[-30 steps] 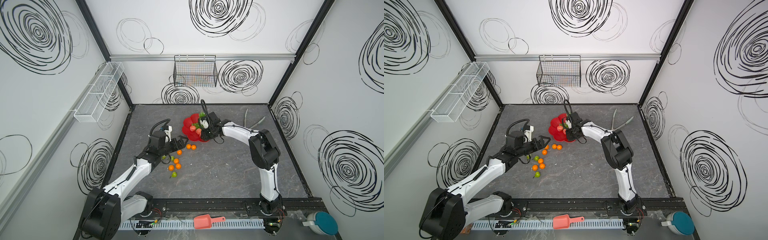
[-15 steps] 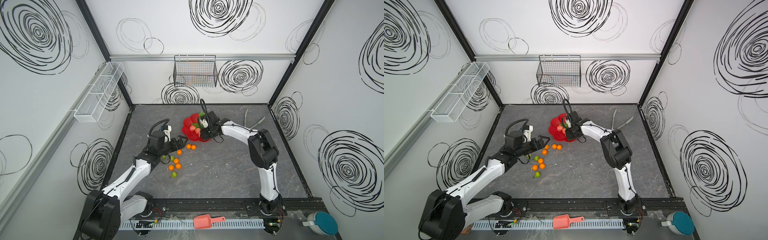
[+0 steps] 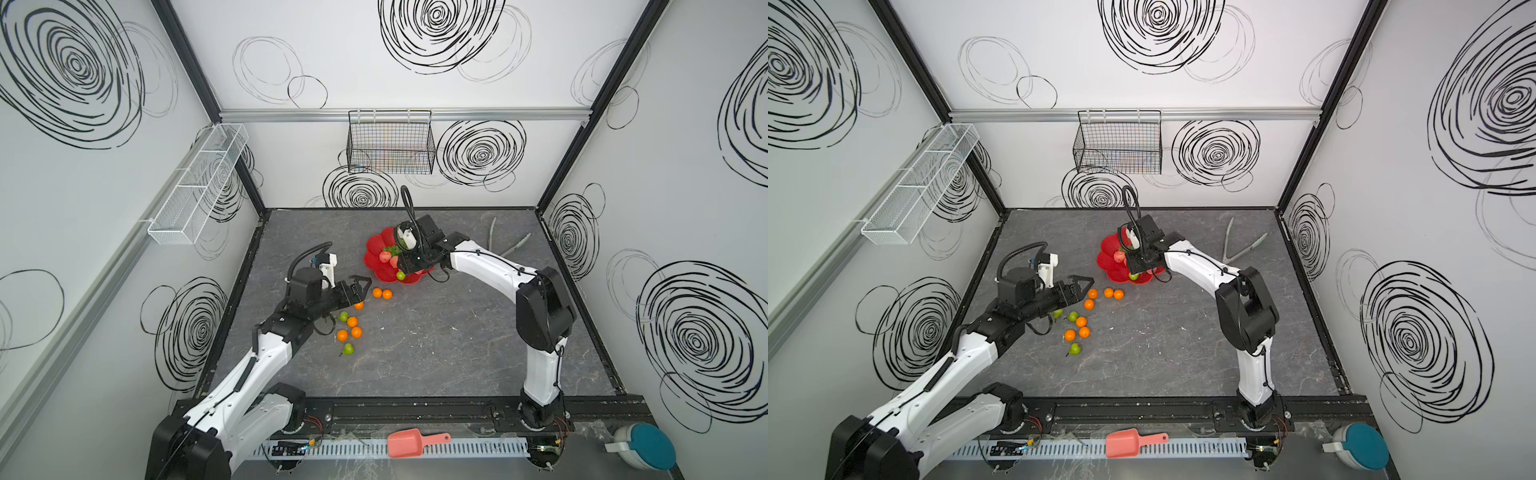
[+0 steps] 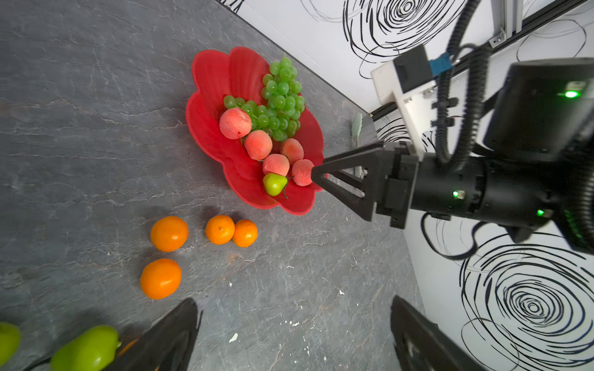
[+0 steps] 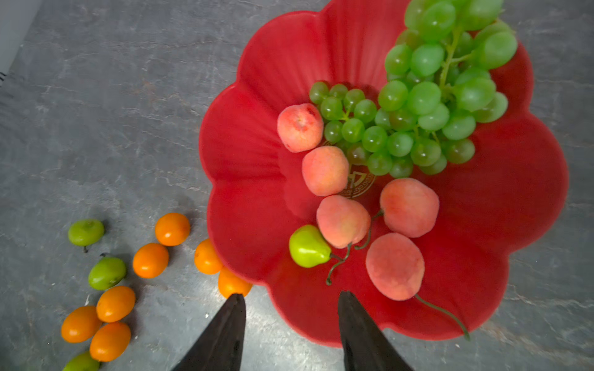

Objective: Arrange fruit in a fruit bowl
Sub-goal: Place the fruit in the fruit bowl, then pick up the fruit from the bottom-center of the table.

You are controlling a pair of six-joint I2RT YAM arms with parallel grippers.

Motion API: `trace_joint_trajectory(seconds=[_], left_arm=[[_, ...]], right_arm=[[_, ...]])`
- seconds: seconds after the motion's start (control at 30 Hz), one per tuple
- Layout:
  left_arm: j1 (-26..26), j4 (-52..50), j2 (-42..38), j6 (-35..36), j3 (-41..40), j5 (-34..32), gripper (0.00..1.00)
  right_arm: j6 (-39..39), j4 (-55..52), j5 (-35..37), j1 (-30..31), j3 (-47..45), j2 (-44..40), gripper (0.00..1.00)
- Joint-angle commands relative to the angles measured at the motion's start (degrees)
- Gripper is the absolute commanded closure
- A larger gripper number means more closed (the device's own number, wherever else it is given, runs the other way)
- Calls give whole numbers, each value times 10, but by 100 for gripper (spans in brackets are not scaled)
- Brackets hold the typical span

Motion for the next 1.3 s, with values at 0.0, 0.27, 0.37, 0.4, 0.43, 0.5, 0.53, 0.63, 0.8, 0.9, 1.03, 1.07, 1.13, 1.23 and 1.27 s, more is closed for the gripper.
trace_joint_trajectory(seconds=[0.0, 0.27, 0.37, 0.4, 0.43, 0.5, 0.53, 0.63, 0.8, 0.9, 1.03, 1.07, 1.13, 1.23, 1.27], left_arm=[[5, -46, -35, 8, -22, -28, 4], [33, -131, -125, -25, -71, -54, 4], [51, -173, -162, -46, -71, -59, 4], [54, -187, -169, -54, -66, -62, 4], [58, -204, -176, -59, -58, -66, 4], [68, -239, -181, -63, -39, -72, 4], [73, -260, -182, -62, -27, -79, 4], [82, -322, -176, -47, 8, -93, 4], [79, -420, -163, -24, 54, -137, 4], [74, -459, -168, -17, 74, -173, 4], [66, -487, -171, -4, 100, -215, 4], [64, -489, -169, -1, 105, -221, 4], [61, -492, -164, 4, 114, -226, 4], [60, -490, -156, 10, 121, -233, 4], [60, -489, -154, 11, 121, -235, 4]], right_arm=[[10, 2, 28, 32, -35, -23, 50], [52, 25, 42, 114, -67, -12, 51], [83, 47, 46, 148, -88, -16, 51], [91, 52, 48, 156, -95, -19, 52], [104, 63, 50, 166, -106, -26, 52], [134, 89, 56, 186, -133, -43, 53], [153, 107, 57, 196, -150, -54, 52], [204, 164, 57, 233, -199, -83, 52], [274, 212, 91, 293, -236, -92, 52], [295, 225, 114, 321, -242, -92, 52], [317, 229, 130, 336, -243, -88, 51], [322, 232, 128, 337, -243, -87, 51], [332, 232, 125, 339, -241, -81, 51], [349, 234, 126, 347, -234, -68, 51], [357, 230, 126, 351, -229, -63, 50]])
